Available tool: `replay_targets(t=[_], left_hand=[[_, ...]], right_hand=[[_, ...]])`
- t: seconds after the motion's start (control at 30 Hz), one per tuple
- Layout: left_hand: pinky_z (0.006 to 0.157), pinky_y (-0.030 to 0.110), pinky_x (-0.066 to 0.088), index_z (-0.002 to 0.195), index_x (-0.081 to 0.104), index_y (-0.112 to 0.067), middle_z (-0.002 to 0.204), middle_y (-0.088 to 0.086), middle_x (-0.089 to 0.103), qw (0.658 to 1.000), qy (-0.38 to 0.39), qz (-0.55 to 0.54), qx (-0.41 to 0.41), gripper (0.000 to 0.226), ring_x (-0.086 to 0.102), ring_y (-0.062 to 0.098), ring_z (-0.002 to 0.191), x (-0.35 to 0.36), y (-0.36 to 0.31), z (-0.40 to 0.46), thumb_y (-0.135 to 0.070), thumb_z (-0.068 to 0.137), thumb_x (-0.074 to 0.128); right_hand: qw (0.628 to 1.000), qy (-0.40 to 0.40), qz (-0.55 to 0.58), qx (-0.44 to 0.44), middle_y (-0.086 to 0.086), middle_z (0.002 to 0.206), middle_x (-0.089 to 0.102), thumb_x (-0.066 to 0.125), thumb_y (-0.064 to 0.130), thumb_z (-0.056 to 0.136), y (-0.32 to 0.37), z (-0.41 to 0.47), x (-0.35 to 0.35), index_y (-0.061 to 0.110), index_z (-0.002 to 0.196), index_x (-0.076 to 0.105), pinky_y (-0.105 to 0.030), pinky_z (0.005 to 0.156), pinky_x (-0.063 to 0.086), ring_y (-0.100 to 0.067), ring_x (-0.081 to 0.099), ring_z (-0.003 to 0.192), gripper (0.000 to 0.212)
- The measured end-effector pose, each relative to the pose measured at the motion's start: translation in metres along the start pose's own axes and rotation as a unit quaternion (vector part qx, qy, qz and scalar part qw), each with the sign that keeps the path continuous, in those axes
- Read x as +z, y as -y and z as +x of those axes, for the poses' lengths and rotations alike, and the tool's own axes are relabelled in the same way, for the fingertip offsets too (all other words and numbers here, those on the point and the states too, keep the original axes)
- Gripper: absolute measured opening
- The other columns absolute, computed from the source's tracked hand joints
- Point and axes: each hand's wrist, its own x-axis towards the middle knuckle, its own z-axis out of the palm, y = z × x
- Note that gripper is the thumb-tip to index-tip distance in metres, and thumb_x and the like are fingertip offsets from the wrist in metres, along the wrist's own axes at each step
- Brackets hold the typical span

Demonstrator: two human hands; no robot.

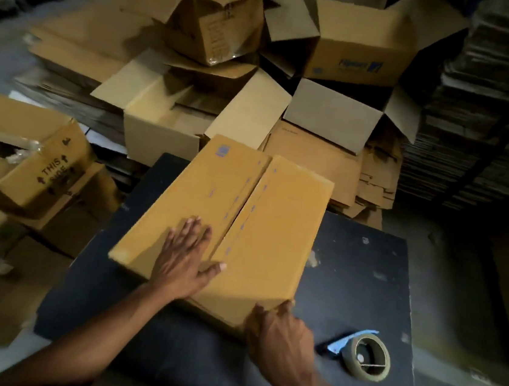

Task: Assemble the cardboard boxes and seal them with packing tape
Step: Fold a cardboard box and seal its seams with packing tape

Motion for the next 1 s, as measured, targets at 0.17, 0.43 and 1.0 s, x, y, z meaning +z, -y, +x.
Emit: replay_targets(t=[0.17, 0.43, 1.0], left_hand=[[0.126, 0.06, 0.004, 0.166, 0.007, -0.021, 0.174, 0.005, -0.005, 0.992, 0.01, -0.043, -0.115, 0.073, -0.006, 0.024, 0.16, -0.03, 0.011, 0.011, -0.056, 0.106, 0.029], [0.121, 0.068, 0.013, 0.157, 0.041, -0.012, 0.167, 0.013, 0.03, 0.992, -0.064, -0.016, -0.107, 0.08, 0.022, 0.033, 0.157, 0.002, 0.011, 0.004, -0.067, 0.105, 0.017], [0.129, 0.045, 0.008, 0.161, 0.032, -0.011, 0.169, 0.014, 0.021, 0.994, -0.039, 0.001, 0.098, 0.109, 0.015, 0.034, 0.158, 0.008, -0.031, 0.056, -0.091, 0.088, 0.016]], right_hand=[[0.956, 0.076, 0.237, -0.157, 0.0, 0.106, 0.078, 0.05, 0.074, 0.074, 0.05, -0.01, -0.028, 0.04, 0.122, 0.072, -0.022, 0.084, 0.054, -0.008, 0.072, 0.094, 0.063], [0.958, -0.163, 0.204, 0.117, -0.011, 0.16, 0.039, 0.06, 0.068, 0.091, -0.083, 0.161, -0.082, 0.031, 0.156, 0.036, -0.055, 0.109, 0.044, -0.037, 0.043, 0.141, 0.078], [0.876, -0.165, 0.39, 0.232, 0.0, 0.109, 0.078, 0.058, 0.047, 0.102, -0.223, 0.02, 0.048, 0.023, 0.117, 0.075, -0.036, 0.088, 0.054, -0.02, 0.072, 0.104, 0.033]])
